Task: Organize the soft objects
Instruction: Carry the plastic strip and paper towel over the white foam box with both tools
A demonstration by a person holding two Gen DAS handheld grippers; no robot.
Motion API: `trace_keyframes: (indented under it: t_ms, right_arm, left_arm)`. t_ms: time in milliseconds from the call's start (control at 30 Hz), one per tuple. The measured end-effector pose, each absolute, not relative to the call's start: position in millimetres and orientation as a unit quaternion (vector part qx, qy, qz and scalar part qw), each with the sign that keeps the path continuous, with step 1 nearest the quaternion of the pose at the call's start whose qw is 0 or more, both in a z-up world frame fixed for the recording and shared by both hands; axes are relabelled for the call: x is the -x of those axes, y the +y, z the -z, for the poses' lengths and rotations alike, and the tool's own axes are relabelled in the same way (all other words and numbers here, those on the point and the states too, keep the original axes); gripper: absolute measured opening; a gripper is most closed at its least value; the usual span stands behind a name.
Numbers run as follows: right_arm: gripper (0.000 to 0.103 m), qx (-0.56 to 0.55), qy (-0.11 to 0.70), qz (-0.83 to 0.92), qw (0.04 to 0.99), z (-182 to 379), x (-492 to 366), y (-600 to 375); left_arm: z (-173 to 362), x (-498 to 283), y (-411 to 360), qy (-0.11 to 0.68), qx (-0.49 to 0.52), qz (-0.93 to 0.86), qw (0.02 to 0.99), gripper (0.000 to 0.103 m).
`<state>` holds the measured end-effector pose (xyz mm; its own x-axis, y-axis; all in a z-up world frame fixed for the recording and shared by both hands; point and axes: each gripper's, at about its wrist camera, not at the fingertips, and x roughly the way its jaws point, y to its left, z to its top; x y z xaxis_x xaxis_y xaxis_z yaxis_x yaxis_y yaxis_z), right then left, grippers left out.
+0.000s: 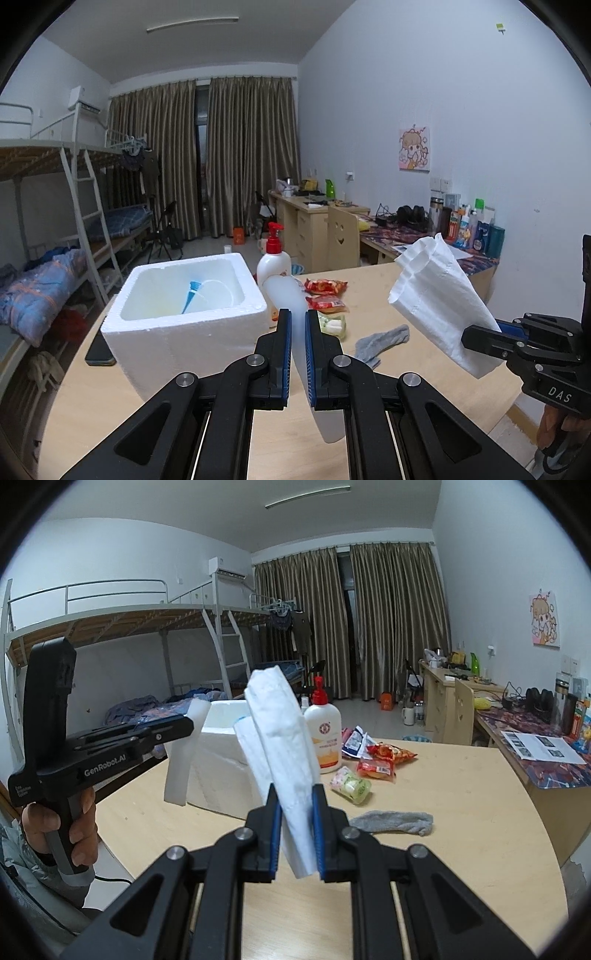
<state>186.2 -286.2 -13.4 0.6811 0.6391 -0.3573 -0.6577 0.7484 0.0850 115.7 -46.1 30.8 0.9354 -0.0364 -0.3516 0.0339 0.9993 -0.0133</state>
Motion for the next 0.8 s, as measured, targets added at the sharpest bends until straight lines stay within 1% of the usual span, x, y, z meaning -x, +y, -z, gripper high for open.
trace_keyframes:
  t_ms: [300,467,800]
  right_arm:
    - [0.019,0.029,0.177,-0.374,0.910,10,-188,-271]
    - [0.019,0.025,0.167,-0.388,0.906,5,-186,-259]
    - [0.019,0.025,0.160,-0.419,0.893,3,-179,-213]
  left_arm:
    - [-35,-100,-28,0.167,0.003,-0.015,0.986,0.007]
    - [-37,-88,-9,0.159,0.008,-0.064,0.985,0.007]
    - [-38,-64,25,0.148,0.017,-0.123,0.981,0.007]
